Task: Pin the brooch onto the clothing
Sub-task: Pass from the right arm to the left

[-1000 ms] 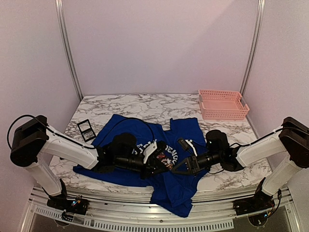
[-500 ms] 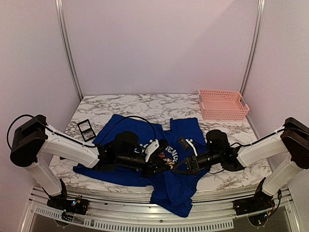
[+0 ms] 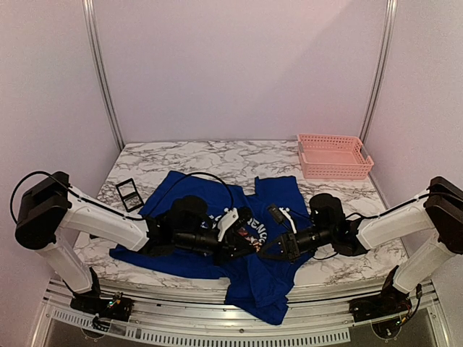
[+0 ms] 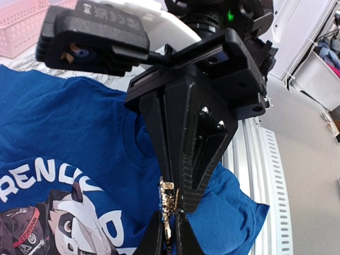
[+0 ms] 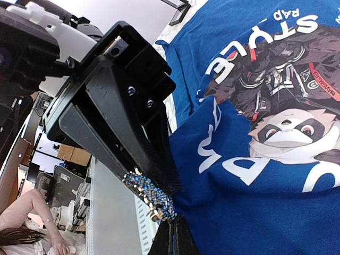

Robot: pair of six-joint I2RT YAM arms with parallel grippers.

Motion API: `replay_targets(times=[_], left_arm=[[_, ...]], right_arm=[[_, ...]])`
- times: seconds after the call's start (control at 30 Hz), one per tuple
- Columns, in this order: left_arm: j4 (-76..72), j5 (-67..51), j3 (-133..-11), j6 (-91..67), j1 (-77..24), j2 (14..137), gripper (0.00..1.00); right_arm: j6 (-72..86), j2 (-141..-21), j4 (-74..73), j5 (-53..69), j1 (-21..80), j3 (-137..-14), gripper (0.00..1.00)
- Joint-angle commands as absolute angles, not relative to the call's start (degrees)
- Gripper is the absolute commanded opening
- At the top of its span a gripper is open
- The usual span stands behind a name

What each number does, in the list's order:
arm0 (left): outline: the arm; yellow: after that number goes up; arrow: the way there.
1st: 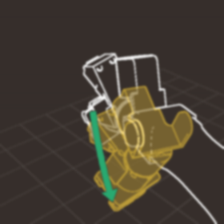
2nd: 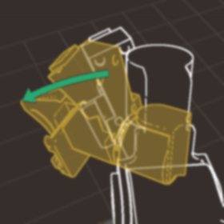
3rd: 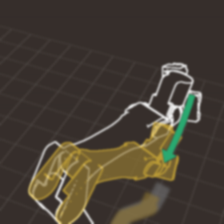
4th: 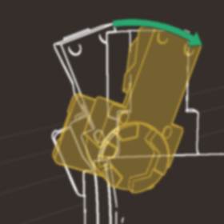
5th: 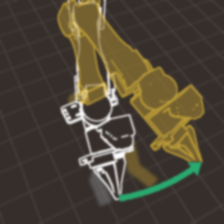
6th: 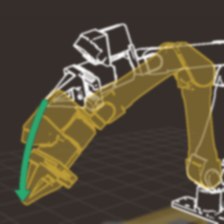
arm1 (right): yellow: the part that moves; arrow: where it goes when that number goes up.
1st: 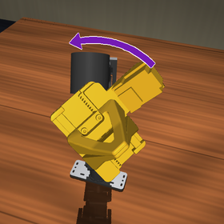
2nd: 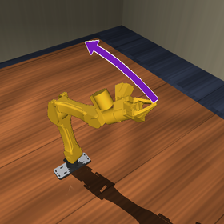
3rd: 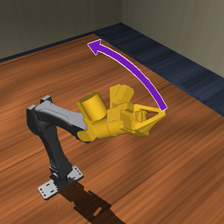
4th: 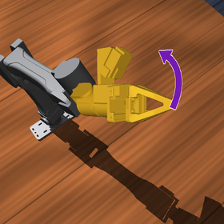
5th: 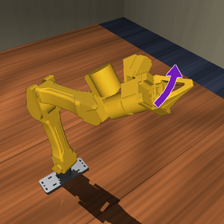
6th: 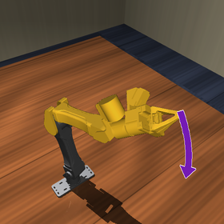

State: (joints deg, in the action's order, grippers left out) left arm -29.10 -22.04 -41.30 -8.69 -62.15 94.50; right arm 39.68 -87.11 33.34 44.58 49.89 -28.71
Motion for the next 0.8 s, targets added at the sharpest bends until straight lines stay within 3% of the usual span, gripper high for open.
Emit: replay_targets(times=[0.0,0.1,0.4,0.57,0.77], left_arm=[[-29.15,-21.05,-41.95,-7.78,-62.49,94.42,0.00],[-29.54,-21.51,-41.68,-6.84,-62.74,94.04,0.00],[-32.56,-22.58,-40.53,-7.22,-62.94,93.43,0.00],[-33.05,-23.36,-40.19,-7.95,-62.93,93.33,0.00],[-31.14,-19.27,-41.51,-9.83,-62.93,93.10,0.00]], right_arm=[[40.25,-84.53,35.75,44.54,50.71,-28.74,0.04],[40.63,-84.16,37.39,43.74,50.71,-27.78,0.12],[40.60,-83.73,37.90,41.74,50.71,-27.27,0.12],[40.44,-83.35,38.66,41.45,50.71,-26.64,0.03],[39.48,-82.24,36.85,39.86,51.08,-27.36,0.00]])
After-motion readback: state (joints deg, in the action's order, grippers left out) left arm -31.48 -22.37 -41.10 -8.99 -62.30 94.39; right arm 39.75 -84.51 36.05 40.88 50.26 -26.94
